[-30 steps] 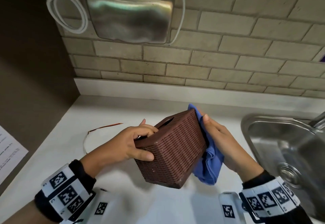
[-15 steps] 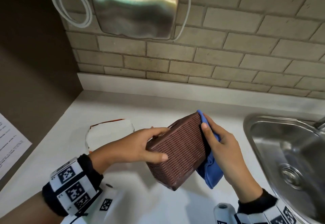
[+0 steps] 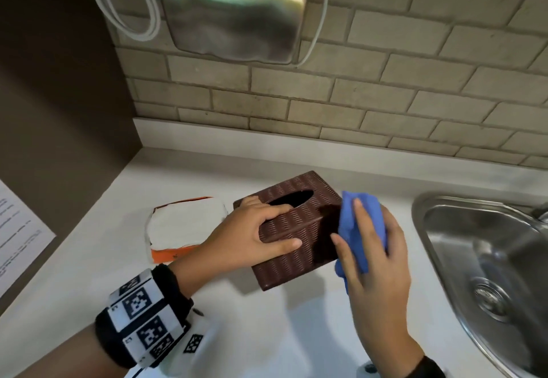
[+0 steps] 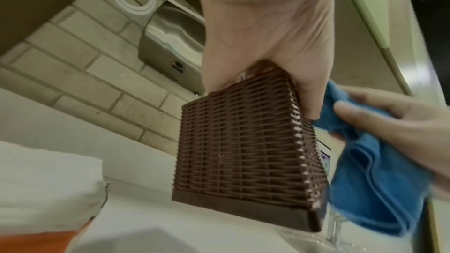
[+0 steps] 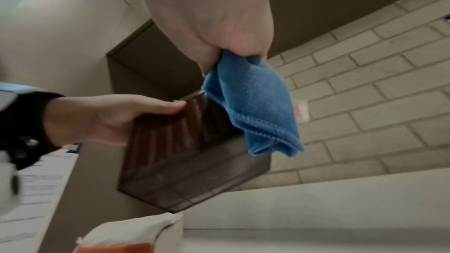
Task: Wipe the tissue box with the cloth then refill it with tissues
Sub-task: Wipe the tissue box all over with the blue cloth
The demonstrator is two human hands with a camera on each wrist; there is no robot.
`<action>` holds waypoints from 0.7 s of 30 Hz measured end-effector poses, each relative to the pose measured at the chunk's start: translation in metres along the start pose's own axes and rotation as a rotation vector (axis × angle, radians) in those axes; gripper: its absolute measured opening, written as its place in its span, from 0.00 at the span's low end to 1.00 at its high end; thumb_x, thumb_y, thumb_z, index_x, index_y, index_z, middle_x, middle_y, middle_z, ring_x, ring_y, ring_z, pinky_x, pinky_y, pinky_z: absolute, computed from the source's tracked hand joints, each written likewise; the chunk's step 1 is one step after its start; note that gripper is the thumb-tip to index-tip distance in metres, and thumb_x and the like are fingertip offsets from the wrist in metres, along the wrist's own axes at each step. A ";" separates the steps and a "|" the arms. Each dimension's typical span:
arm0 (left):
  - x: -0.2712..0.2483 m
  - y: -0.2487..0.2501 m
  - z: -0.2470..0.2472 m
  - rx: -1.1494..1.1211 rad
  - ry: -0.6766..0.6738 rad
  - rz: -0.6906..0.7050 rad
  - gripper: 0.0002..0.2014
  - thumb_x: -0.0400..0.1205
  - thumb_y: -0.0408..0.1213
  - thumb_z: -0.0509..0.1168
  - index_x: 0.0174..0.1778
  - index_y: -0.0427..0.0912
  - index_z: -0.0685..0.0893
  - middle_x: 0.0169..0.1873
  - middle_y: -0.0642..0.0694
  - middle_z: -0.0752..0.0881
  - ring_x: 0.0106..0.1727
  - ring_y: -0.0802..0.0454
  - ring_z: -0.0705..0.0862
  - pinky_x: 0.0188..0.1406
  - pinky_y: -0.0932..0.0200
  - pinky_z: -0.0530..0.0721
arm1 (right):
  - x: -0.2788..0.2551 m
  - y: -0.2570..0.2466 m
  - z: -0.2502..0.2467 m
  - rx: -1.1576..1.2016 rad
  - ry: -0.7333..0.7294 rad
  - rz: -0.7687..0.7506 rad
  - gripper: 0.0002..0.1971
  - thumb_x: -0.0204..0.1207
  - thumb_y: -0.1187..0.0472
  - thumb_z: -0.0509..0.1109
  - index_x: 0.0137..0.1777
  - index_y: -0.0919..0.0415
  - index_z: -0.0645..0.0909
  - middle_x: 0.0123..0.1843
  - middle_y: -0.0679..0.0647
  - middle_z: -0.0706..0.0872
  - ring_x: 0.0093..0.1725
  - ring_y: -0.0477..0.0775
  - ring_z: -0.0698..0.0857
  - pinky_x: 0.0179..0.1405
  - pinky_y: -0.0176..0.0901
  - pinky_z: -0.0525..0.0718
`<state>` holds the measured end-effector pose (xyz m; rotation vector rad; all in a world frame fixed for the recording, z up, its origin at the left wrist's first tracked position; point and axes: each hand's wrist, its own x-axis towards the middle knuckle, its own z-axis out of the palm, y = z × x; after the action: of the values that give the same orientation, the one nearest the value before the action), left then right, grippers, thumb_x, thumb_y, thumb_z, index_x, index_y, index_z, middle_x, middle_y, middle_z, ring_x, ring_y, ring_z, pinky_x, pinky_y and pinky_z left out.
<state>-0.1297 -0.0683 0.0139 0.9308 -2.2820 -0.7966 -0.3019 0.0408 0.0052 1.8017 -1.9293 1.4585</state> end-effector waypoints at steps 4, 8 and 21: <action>0.002 -0.001 0.008 0.048 0.008 0.117 0.24 0.69 0.59 0.69 0.56 0.51 0.86 0.43 0.60 0.87 0.49 0.61 0.81 0.59 0.63 0.73 | 0.001 -0.003 0.014 -0.166 -0.301 -0.212 0.23 0.77 0.62 0.69 0.72 0.51 0.74 0.78 0.57 0.70 0.82 0.63 0.59 0.77 0.40 0.59; -0.001 -0.006 0.007 0.183 0.048 0.064 0.32 0.63 0.67 0.65 0.57 0.50 0.87 0.35 0.62 0.81 0.45 0.57 0.83 0.70 0.68 0.58 | 0.023 0.024 0.015 -0.100 -0.350 -0.140 0.18 0.80 0.61 0.58 0.66 0.54 0.80 0.69 0.58 0.79 0.75 0.61 0.72 0.82 0.63 0.53; 0.002 -0.003 0.001 -0.409 -0.114 -0.290 0.17 0.69 0.44 0.79 0.54 0.51 0.90 0.46 0.51 0.92 0.46 0.61 0.89 0.50 0.65 0.85 | 0.012 0.009 0.015 0.059 -0.291 0.134 0.24 0.83 0.47 0.55 0.79 0.42 0.61 0.83 0.44 0.55 0.84 0.44 0.45 0.81 0.39 0.57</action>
<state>-0.1302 -0.0709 0.0119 1.0498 -1.9833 -1.4103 -0.3056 0.0205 0.0003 2.0451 -2.2027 1.3672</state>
